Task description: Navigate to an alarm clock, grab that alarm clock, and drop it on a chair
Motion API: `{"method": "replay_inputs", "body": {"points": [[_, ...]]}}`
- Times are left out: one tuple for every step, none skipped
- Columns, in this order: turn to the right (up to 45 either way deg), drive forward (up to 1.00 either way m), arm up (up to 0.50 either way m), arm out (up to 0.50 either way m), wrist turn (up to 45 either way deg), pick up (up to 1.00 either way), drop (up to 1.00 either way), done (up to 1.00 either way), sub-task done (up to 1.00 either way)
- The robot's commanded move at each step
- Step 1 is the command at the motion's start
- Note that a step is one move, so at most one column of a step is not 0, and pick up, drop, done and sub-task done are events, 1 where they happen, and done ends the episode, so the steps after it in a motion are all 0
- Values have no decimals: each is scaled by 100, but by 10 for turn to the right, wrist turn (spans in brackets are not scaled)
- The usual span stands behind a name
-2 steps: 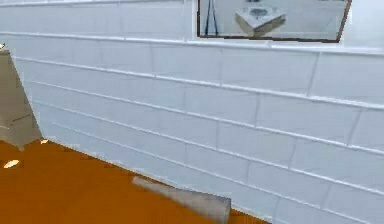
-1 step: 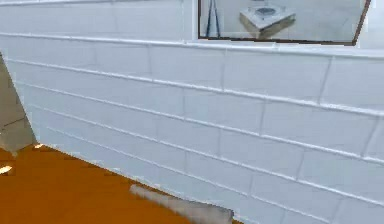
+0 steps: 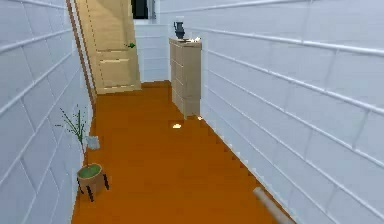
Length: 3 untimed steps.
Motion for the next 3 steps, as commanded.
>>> {"method": "replay_inputs", "body": {"points": [[-90,0,0,0,0,0,0,0,0],[0,100,0,0,0,0,0,0,0],[-90,0,0,0,0,0,0,0,0]]}}
